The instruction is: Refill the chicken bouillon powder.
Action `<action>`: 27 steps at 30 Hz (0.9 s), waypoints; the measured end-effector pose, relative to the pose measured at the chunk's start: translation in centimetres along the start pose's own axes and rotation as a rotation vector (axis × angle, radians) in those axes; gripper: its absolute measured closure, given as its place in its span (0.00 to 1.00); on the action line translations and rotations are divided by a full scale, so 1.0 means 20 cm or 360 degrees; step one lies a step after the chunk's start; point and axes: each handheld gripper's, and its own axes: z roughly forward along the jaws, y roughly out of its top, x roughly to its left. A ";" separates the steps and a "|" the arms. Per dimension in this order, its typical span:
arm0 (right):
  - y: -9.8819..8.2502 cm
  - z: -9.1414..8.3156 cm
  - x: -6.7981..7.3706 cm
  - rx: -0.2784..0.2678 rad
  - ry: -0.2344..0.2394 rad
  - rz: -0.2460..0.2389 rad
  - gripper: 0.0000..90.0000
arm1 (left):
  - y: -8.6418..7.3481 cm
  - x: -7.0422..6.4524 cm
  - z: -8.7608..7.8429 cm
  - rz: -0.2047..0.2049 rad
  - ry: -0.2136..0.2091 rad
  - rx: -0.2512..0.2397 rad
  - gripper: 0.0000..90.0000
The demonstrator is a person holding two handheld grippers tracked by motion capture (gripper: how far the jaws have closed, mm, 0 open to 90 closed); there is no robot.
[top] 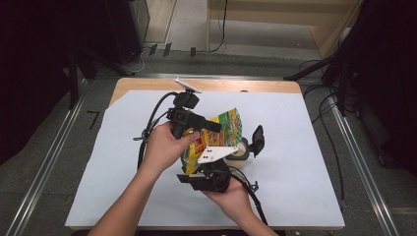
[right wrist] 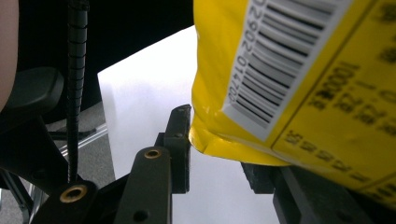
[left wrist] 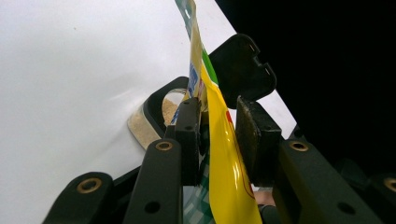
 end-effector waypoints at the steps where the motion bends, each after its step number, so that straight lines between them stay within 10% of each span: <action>1: 0.00 0.00 0.00 -0.0002 -0.0002 -0.0001 0.76 | 0.00 0.00 0.00 0.0003 0.0001 0.0000 0.79; 27: 0.00 0.00 -0.01 0.0000 -0.0007 -0.0007 0.76 | 0.00 0.01 -0.01 -0.0006 0.0011 -0.0019 0.79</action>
